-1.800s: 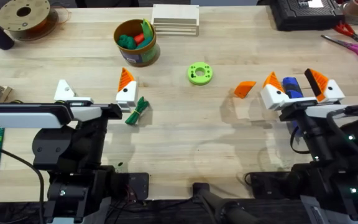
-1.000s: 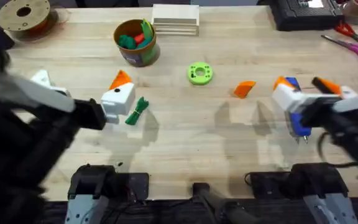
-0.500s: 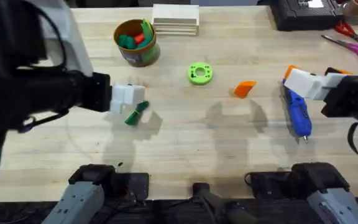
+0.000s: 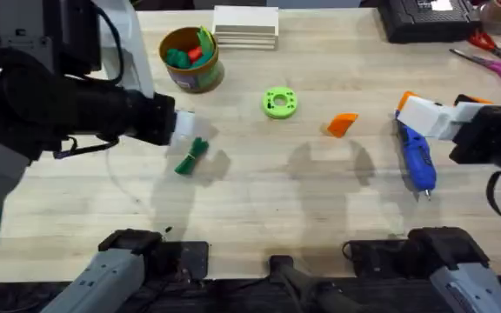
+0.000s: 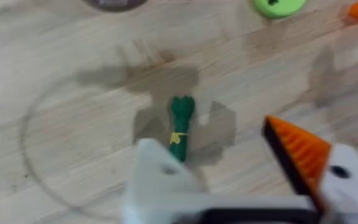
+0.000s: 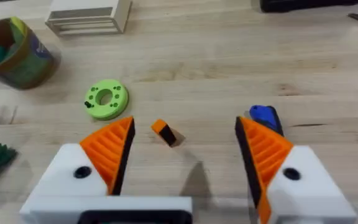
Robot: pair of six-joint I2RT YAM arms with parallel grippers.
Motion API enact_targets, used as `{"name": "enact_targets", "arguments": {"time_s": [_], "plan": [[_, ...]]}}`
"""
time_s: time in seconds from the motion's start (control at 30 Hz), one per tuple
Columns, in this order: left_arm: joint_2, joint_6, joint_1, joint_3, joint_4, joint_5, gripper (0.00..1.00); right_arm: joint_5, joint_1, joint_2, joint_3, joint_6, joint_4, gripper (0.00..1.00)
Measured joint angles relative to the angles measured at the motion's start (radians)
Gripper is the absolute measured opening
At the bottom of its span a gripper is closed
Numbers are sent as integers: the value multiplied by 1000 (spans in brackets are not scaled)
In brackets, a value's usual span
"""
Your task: Pick up the gripper from the table and insert it into the empty holder that is missing its gripper. Then pick up a screw, insert it into the mounting hole, and use the screwdriver to tighten it. Finally, clean up the table by picking up the vegetable and placing it into the bucket.
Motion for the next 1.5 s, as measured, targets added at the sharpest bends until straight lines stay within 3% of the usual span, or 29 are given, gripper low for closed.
{"name": "enact_targets", "arguments": {"time_s": [0.07,0.1,0.27,0.4,0.8,1.0,1.2,1.37,1.5], "plan": [[-9,-2,-28,0,25,17,948,0,0,0,0,0,0,938],[-13,-1,-43,0,46,29,976,0,0,0,0,0,0,938],[-17,-1,-113,0,223,152,986,0,0,0,0,0,0,938],[-17,-1,-137,0,344,246,989,0,0,0,0,0,0,938],[-11,12,-141,0,591,266,987,0,0,0,0,0,0,938],[-34,70,-197,-25,686,249,987,0,0,0,0,0,-1,939],[-262,120,-289,-212,768,200,987,0,0,0,0,0,-1,938],[-569,120,-303,-494,993,189,987,0,0,0,0,0,-1,938],[-755,71,-308,-714,1154,185,987,0,0,0,0,0,-1,936]]}}
